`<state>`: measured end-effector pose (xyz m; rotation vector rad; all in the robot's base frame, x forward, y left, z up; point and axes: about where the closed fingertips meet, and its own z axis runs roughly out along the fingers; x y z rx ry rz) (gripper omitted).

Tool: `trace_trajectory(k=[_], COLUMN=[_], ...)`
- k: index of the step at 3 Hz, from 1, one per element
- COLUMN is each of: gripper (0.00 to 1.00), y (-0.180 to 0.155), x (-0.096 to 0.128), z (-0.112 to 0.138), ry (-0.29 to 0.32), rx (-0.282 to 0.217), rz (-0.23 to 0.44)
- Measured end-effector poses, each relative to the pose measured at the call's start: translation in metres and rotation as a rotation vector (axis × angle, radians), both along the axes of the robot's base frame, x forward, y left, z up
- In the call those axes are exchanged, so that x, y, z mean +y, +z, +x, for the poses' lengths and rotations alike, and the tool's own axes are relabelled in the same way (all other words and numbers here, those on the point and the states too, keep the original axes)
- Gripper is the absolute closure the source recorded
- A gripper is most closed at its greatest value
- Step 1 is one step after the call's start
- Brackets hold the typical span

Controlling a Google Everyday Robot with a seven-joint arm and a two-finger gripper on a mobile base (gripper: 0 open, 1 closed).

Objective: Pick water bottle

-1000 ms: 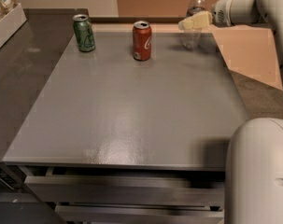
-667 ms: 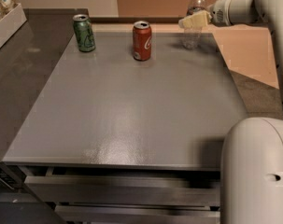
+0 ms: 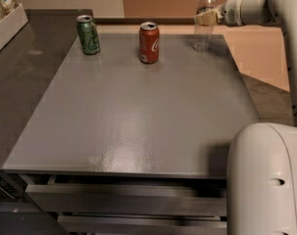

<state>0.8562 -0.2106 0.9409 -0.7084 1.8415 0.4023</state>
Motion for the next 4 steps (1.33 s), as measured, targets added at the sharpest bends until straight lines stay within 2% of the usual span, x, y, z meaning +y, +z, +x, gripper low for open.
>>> trace_trajectory(k=[1, 2, 4], gripper=[0.87, 1.00, 1.00], y=[0.015, 0.037, 0.073], x=[0.000, -0.003, 0.003], z=[-0.009, -0.028, -0.079], ry=[0.021, 0.053, 0.137], rx=[-0.024, -0.046, -0.079], rz=[-0.017, -0.032, -0.049])
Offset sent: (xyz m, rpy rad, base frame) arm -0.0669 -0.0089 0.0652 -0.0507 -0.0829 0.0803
